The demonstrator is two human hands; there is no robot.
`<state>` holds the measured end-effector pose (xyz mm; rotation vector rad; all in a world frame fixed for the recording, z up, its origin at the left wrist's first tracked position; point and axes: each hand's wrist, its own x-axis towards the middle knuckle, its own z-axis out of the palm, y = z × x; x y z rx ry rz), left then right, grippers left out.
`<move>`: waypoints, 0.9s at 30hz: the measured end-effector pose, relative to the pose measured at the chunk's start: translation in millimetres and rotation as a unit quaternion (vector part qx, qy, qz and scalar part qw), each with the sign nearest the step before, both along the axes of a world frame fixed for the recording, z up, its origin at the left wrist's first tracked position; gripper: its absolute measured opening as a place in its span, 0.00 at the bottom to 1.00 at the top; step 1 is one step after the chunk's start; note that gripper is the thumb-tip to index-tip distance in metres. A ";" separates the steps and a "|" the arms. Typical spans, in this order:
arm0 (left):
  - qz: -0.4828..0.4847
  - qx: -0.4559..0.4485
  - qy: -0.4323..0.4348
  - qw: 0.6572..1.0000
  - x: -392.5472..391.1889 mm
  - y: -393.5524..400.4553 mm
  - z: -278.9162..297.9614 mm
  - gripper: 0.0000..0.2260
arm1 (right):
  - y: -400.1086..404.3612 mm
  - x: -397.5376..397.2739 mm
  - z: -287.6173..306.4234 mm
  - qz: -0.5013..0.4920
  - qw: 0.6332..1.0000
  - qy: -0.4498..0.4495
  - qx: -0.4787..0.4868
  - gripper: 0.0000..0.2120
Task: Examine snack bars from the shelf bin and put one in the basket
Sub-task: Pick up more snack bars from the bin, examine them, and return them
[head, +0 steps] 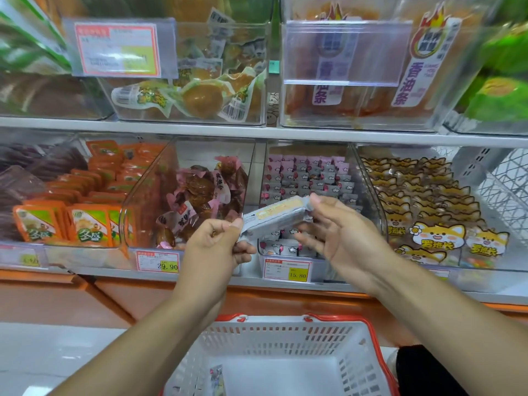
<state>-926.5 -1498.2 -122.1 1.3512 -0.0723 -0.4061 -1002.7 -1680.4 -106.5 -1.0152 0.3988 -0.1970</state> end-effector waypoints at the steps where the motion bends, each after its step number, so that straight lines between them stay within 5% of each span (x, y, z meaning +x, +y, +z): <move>1: -0.003 -0.011 0.019 1.000 -0.3 -0.3 1.7 0.03 | -1.9 0.3 0.5 0.015 0.999 -0.018 -0.027 0.17; 4: -0.018 -0.045 0.066 0.997 -1.1 -0.7 5.1 0.06 | -7.9 0.6 0.9 0.065 0.986 -0.058 -0.144 0.25; 7: -0.022 -0.075 0.088 0.993 -0.4 -2.5 5.8 0.07 | -10.1 0.2 -1.2 0.035 0.972 -0.072 -0.223 0.21; 13: -0.043 -0.074 0.054 0.995 1.5 -3.7 3.6 0.14 | -13.9 3.6 -4.9 -0.033 0.981 0.009 -0.189 0.26; 22: -0.066 -0.046 0.049 0.996 2.6 -6.8 -4.5 0.08 | -22.9 11.6 -0.2 0.012 0.994 -0.014 -0.112 0.13; 27: -0.162 0.046 -0.101 0.981 -6.1 -14.1 -6.2 0.10 | -47.4 34.1 10.9 -0.190 0.970 -0.038 -0.143 0.11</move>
